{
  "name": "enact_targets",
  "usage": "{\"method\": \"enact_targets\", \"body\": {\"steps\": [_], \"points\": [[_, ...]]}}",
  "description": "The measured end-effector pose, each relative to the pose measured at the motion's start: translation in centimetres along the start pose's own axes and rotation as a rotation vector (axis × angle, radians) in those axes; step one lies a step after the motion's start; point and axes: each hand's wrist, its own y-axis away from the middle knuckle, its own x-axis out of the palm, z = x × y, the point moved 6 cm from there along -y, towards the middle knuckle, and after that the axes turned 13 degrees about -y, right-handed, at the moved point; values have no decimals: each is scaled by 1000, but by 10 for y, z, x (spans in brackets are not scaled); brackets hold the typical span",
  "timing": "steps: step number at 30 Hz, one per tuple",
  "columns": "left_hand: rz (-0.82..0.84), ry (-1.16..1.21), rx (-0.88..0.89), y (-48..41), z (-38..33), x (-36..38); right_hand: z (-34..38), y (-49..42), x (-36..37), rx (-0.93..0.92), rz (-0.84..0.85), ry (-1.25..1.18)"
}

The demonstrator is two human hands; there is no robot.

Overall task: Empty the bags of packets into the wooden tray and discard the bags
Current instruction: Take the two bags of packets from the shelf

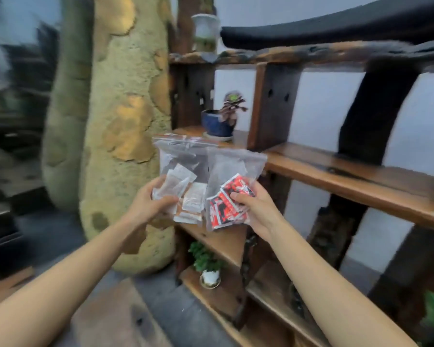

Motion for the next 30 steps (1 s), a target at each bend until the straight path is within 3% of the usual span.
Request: {"method": "enact_targets", "body": {"steps": [3,10,17,23,30], "points": [[-167,31,-143,68,45,-73,-53,20,69,125,126,-23],[-403,44,-186,223,88,-206,-152,72,220,305,425,-28],[-734,45,-252,435,104,-320,-246,196,382,497,764,-7],[-1072,37,-382,640,99,-363,-311,354,480,668,987,6],[-1414,38,-551,850,82,-348,-365,549,525,913,1206,72]]}}
